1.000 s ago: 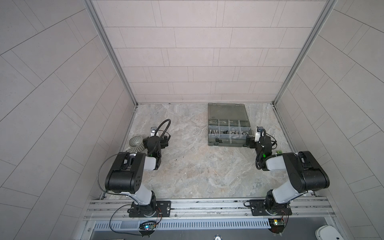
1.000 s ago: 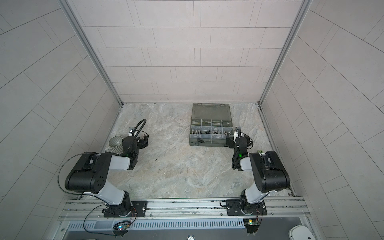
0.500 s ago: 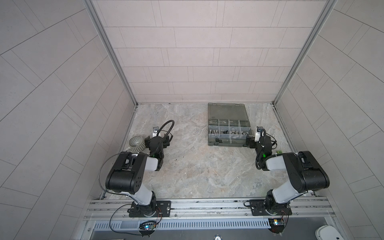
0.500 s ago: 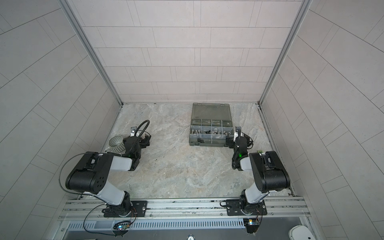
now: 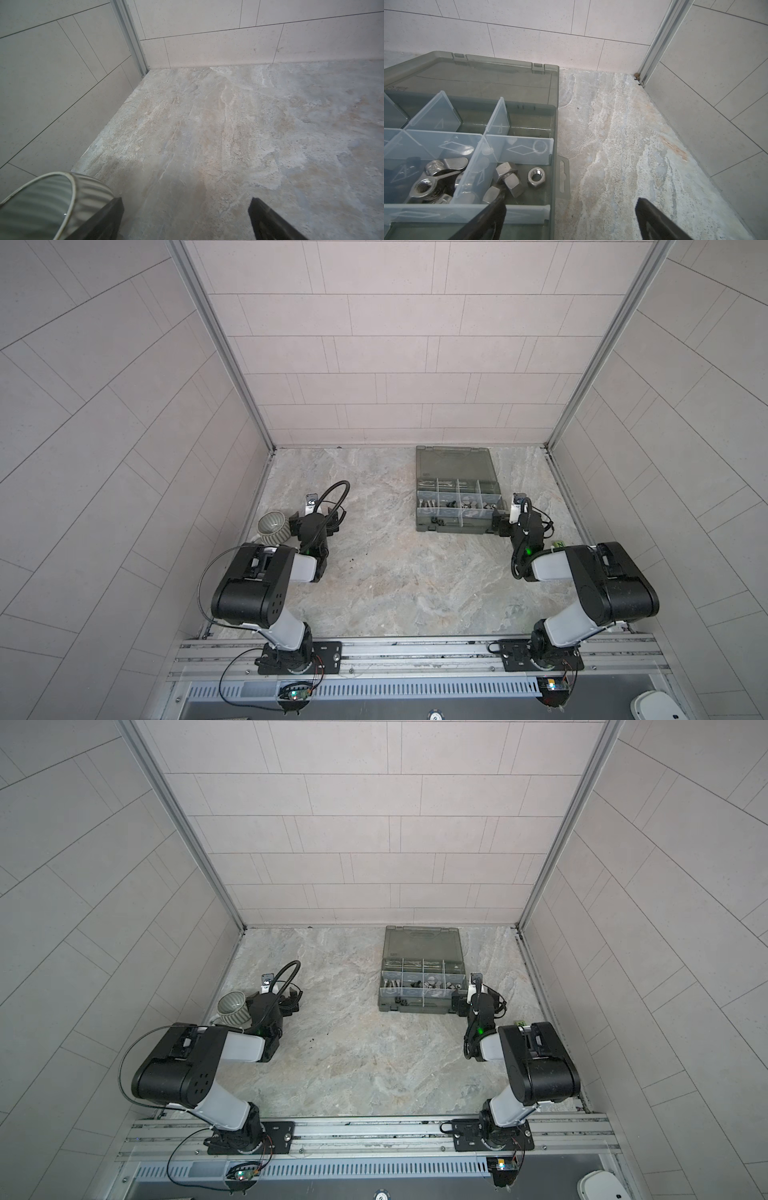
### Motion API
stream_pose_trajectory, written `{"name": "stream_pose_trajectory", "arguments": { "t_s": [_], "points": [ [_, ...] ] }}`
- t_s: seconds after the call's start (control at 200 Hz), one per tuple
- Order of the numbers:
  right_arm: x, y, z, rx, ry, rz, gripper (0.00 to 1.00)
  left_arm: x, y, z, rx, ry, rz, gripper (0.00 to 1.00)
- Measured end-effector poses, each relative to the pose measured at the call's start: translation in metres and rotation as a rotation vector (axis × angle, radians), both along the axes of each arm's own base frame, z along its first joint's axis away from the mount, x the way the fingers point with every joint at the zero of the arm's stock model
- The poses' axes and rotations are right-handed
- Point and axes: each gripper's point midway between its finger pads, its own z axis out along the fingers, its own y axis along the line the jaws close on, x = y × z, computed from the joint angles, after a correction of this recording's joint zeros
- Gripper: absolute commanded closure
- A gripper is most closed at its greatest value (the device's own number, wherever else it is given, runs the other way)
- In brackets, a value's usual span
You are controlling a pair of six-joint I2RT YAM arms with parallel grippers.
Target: Sort the screws and nuts into containers
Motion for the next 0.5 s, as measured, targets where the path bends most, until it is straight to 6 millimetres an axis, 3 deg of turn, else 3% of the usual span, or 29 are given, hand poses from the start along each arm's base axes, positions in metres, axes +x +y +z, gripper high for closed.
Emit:
{"name": "stream_pose_trajectory", "arguments": {
  "t_s": [0.5],
  "points": [
    [0.0000, 0.0001, -0.0001, 0.000, 0.000, 0.000, 0.01, -0.0009, 0.0029, 0.0037, 0.008, -0.020, 0.019, 0.00]
  ]
}}
